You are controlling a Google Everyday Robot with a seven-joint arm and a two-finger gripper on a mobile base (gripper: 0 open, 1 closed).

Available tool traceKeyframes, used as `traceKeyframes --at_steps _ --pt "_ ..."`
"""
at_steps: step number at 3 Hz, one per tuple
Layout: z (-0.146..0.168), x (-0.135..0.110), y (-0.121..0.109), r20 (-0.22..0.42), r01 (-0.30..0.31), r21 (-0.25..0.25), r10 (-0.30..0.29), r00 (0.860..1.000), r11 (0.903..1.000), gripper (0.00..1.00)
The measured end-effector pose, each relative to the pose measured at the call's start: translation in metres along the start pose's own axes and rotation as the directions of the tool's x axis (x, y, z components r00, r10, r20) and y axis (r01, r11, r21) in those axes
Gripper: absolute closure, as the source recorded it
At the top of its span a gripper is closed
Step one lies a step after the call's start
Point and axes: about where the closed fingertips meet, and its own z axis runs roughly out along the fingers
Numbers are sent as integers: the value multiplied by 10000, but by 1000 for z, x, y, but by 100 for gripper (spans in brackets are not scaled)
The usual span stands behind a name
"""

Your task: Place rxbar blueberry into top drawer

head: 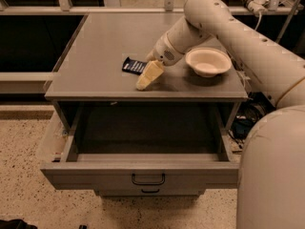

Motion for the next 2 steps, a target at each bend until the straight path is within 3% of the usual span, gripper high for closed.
traceKeyframes --at_steps 2 --pt "0 0 0 0 0 -2 0 10000 10000 89"
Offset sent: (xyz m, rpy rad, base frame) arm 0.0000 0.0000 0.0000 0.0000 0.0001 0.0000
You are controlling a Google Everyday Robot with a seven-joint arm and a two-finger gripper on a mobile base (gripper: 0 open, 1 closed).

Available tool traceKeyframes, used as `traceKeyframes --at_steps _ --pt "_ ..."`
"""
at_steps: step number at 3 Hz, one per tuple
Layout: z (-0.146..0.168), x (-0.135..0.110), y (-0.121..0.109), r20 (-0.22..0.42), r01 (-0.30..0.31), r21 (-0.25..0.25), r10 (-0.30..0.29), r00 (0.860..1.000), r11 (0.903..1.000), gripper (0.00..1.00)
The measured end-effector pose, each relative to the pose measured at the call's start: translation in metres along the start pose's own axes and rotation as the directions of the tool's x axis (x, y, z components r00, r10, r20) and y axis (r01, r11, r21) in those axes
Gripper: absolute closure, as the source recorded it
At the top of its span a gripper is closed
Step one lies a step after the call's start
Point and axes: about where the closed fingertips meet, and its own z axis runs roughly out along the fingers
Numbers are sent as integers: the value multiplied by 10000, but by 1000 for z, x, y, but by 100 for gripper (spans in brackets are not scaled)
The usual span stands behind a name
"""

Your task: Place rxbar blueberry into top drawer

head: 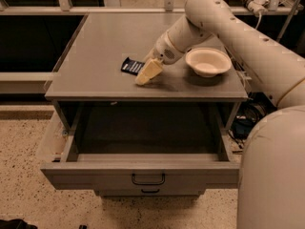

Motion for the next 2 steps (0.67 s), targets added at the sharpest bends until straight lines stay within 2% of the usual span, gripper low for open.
traceKeyframes --at_steps 1,2 --pt "0 0 0 0 0 0 0 10000 10000 100" --pt "0 0 0 0 0 -1 0 10000 10000 100"
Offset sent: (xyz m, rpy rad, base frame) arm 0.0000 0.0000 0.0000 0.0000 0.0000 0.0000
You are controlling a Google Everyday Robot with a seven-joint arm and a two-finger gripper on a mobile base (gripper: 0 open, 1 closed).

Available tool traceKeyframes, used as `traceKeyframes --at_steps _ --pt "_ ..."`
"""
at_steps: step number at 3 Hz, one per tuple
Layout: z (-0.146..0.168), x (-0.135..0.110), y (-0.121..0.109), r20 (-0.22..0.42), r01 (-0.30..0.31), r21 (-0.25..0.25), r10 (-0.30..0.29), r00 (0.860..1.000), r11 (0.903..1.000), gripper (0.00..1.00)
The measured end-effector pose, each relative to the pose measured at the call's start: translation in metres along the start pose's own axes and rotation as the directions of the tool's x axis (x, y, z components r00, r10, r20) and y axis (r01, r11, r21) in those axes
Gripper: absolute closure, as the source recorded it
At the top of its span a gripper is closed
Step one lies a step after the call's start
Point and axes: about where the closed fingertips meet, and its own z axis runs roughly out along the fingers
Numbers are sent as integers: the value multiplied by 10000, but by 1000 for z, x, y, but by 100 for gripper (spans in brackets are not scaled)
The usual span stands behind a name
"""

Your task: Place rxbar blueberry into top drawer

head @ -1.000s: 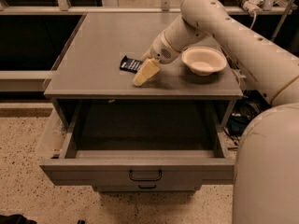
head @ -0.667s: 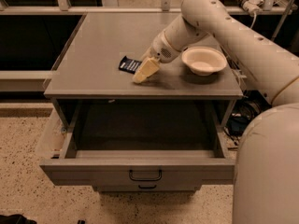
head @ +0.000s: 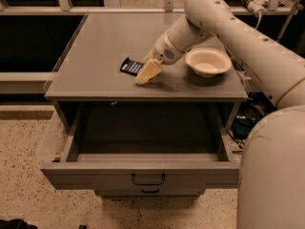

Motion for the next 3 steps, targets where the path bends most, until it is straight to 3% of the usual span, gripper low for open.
traceKeyframes --at_steps 2,3 --pt "-8 -5 1 127 -95 -47 95 9999 9999 100" --pt "-3 -8 2 29 17 -335 -16 10000 9994 100"
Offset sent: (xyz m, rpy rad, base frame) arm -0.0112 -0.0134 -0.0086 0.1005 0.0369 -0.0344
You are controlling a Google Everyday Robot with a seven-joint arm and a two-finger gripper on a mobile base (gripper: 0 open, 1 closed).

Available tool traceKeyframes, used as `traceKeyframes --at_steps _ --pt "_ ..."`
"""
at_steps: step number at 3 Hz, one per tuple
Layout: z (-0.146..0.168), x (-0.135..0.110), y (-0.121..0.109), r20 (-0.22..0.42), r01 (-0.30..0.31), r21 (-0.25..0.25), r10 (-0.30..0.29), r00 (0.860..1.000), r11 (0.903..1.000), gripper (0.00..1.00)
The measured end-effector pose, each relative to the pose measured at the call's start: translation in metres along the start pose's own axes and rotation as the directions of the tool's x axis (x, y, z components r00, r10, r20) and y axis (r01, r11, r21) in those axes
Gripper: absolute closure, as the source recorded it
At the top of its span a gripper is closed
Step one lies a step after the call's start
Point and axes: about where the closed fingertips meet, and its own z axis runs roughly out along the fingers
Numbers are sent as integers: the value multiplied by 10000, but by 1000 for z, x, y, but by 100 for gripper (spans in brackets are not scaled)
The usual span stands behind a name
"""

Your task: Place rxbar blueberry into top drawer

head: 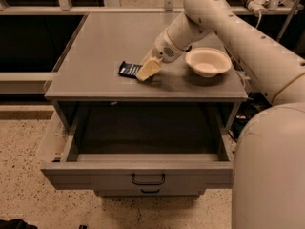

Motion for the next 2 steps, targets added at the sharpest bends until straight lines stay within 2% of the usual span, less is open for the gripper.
traceKeyframes --at_steps 1,2 --pt "-1 -1 0 0 0 0 0 10000 10000 100" --pt "-23 6 20 1 -91 172 91 10000 9998 100"
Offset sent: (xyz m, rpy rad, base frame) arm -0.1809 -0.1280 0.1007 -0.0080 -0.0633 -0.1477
